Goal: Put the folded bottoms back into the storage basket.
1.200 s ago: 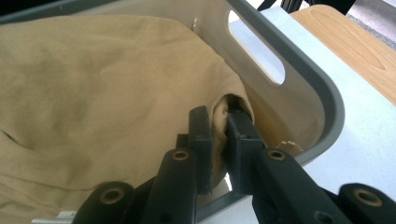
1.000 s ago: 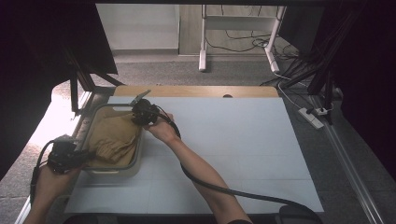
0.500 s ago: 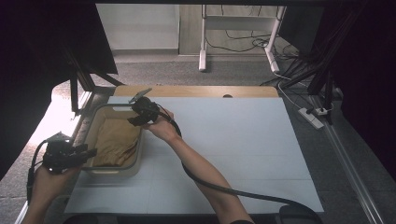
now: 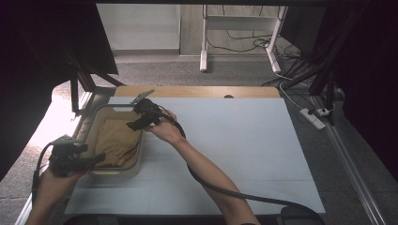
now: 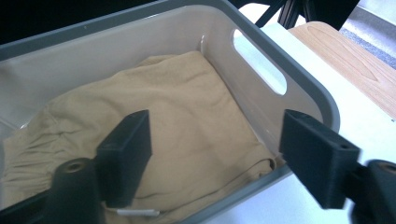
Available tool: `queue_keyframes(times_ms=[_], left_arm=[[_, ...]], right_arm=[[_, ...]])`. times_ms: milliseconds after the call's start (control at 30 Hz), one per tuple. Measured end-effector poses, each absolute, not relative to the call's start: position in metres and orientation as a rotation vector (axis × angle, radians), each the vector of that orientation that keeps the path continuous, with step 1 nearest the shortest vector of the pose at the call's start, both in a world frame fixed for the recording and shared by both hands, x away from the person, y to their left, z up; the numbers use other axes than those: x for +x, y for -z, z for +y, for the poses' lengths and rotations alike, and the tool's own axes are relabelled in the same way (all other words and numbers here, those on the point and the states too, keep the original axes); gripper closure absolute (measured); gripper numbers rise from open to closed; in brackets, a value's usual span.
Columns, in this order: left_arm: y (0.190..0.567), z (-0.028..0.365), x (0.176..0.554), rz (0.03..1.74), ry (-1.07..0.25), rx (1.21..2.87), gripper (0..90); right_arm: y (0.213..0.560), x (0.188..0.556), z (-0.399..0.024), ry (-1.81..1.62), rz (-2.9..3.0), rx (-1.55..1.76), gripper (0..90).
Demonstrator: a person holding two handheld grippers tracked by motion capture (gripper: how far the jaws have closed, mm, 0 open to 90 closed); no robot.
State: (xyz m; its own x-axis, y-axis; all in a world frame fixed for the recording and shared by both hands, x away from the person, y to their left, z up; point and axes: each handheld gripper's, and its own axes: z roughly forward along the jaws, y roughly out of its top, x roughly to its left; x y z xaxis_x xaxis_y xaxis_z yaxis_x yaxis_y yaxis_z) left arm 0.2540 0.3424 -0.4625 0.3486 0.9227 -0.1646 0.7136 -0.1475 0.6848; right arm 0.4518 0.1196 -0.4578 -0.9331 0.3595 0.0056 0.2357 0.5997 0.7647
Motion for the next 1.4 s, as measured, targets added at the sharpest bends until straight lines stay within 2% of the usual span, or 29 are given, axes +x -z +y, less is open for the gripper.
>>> queue_keyframes(times_ms=[400, 500, 633, 1267, 1400], left_arm=[[0.462, 0.334, 0.249, 1.374, -0.332, 1.895, 3.7], [0.461, 0.331, 0.247, 1.355, -0.34, 1.88, 0.0], [0.459, 0.328, 0.244, 1.322, -0.356, 1.887, 0.0], [0.455, 0.311, 0.235, 1.216, -0.174, 1.878, 0.0], [0.454, 0.306, 0.23, 1.193, -0.193, 1.901, 0.0]], right_arm=[[0.446, 0.439, 0.115, -1.231, 2.705, 0.484, 8.0], [0.445, 0.436, 0.113, -1.218, 2.705, 0.471, 7.9], [0.445, 0.434, 0.11, -1.213, 2.71, 0.468, 7.1], [0.443, 0.422, 0.09, -1.208, 2.713, 0.461, 6.5], [0.442, 0.419, 0.084, -1.218, 2.709, 0.456, 6.4]])
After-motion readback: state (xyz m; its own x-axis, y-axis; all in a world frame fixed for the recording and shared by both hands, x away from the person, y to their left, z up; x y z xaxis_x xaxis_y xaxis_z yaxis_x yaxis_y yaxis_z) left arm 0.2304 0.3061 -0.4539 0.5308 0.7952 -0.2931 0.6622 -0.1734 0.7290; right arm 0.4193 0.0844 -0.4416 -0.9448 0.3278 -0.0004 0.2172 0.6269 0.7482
